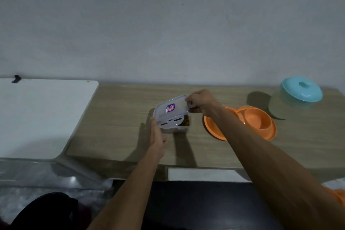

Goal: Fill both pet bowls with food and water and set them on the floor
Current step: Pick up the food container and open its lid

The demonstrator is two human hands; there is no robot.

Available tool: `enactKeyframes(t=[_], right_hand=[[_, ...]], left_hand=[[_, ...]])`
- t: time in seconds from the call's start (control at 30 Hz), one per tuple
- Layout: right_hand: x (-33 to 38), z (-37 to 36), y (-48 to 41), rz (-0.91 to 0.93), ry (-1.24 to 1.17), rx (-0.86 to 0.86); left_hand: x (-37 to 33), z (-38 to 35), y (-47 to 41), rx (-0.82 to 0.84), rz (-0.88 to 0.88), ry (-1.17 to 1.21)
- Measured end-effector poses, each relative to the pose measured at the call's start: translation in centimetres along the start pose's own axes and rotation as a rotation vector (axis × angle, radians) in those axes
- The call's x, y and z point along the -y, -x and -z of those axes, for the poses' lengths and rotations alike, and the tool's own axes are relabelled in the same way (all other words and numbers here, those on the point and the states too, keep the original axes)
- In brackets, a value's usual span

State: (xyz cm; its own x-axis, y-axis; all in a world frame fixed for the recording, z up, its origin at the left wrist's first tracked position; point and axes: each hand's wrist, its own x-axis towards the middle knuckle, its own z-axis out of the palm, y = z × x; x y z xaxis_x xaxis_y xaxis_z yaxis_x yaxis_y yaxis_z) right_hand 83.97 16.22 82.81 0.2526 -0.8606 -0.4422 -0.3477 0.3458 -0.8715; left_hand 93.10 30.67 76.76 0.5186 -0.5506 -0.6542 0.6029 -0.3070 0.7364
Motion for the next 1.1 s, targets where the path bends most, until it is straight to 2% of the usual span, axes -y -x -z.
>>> enactKeyframes(t=[0.27,0.57,0.7,0.83,0.93,1.0,1.1], right_hand=[[2.2,-0.8,-6.3,0.018,-0.101,-0.163],[-1.6,-0.6,-14.9,-0.151,-0.176,-0.164],[-4.7,-0.9,-18.8,-0.148,0.019,-0.150],[-3.8,-1.3,-14.3,-0.055,0.218,-0.026],[-3.9,-1.5,-14.0,0.054,0.456,-0.203],[-4.0,-1.5,-13.5,0.096,0.558,-0.230],[-3.7,-0.9,-11.6,0.133,0.560,-0.237]], left_hand=[[0.0,0.0,-1.0,0.012,0.053,-0.091],[1.1,0.6,-2.9,-0.021,0.025,-0.120],[1.3,0.6,-3.2,-0.013,0.016,-0.112],[1.3,0.6,-3.0,-0.008,0.014,-0.121],[1.2,0.5,-2.8,-0.024,0.008,-0.125],[1.3,0.5,-2.8,-0.028,0.002,-0.134],[1.1,0.5,-2.3,-0.023,-0.015,-0.153]])
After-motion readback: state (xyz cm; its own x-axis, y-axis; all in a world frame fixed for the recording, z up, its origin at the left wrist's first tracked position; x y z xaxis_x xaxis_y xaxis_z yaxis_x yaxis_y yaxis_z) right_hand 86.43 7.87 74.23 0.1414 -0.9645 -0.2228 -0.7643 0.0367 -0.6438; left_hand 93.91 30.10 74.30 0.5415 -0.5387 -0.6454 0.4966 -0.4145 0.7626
